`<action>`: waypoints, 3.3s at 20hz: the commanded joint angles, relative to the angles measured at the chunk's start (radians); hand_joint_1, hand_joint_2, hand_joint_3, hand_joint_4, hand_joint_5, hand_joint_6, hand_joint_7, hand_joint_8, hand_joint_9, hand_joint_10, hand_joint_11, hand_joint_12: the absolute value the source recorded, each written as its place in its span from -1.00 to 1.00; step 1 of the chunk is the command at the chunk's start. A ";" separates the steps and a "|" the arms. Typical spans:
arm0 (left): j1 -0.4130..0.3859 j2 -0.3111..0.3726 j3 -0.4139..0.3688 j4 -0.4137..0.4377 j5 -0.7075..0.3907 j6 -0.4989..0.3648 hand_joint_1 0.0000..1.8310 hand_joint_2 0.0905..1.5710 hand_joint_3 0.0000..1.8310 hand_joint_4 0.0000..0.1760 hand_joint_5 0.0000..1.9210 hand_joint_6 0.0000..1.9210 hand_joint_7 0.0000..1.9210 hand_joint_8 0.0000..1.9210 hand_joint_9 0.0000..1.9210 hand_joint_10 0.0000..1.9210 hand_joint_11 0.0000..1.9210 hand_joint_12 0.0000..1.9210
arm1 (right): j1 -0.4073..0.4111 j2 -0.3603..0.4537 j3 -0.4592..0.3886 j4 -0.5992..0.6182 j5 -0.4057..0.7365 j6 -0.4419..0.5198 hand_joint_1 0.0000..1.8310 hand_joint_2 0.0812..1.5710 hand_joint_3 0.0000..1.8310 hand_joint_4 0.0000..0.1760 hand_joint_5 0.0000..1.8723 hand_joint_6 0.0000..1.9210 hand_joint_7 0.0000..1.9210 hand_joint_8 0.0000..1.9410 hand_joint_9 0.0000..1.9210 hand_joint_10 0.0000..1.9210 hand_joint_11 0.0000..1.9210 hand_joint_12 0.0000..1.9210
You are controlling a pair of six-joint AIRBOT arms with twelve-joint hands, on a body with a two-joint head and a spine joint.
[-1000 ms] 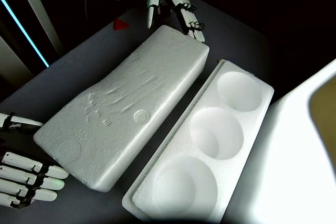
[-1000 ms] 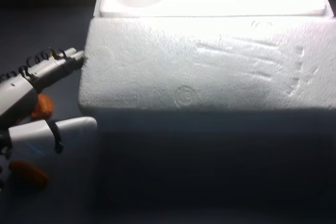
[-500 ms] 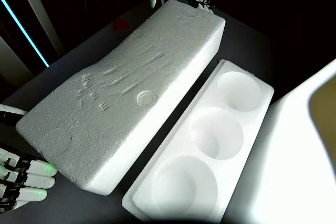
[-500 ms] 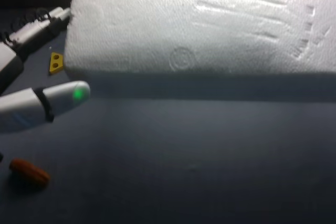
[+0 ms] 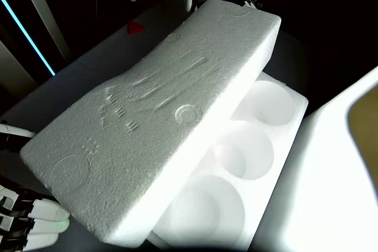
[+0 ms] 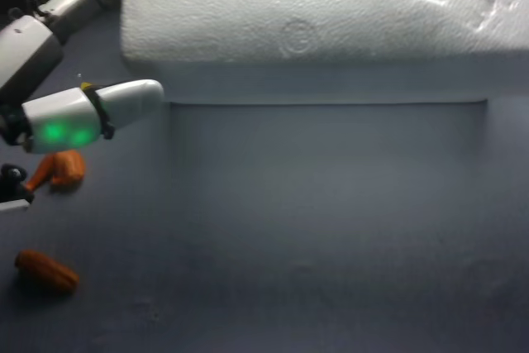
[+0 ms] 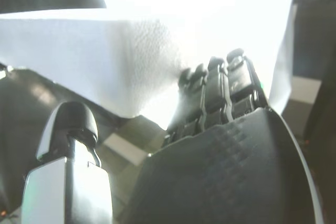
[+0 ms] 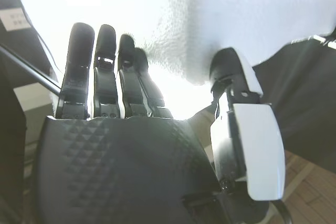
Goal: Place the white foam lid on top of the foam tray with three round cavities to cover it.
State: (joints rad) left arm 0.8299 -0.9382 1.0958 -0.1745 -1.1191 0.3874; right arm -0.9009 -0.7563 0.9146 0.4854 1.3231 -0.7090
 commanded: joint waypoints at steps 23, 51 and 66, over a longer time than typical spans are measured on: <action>-0.241 -0.121 0.191 0.115 0.077 0.001 -0.29 0.34 -1.00 -1.00 -0.73 -1.00 -1.00 -1.00 -1.00 -1.00 -1.00 -0.11 | 0.284 -0.130 0.199 -0.163 -0.191 0.008 -0.46 0.53 -1.00 -1.00 -1.00 -0.27 -0.98 0.25 -0.96 0.61 -0.87 1.00; -0.281 -0.207 0.306 0.051 0.194 0.003 -0.47 0.41 -1.00 -1.00 -0.84 -1.00 -1.00 -1.00 -1.00 -1.00 -1.00 -0.79 | 0.470 -0.190 0.325 -0.198 -0.436 -0.038 -0.45 0.56 -1.00 -1.00 -1.00 -0.80 -1.00 -0.24 -1.00 0.22 -1.00 0.99; -0.276 -0.221 0.334 0.030 0.243 -0.003 -0.53 0.43 -1.00 -1.00 -0.92 -1.00 -1.00 -1.00 -1.00 -1.00 -1.00 -0.53 | 0.429 -0.205 0.355 -0.111 -0.483 -0.041 -0.44 0.56 -1.00 -1.00 -1.00 -0.63 -0.88 -0.22 -0.91 0.25 -1.00 0.98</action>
State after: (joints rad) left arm 0.5652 -1.1469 1.4410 -0.2245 -0.7597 0.3920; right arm -0.4732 -0.9550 1.2766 0.4511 0.7483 -0.7563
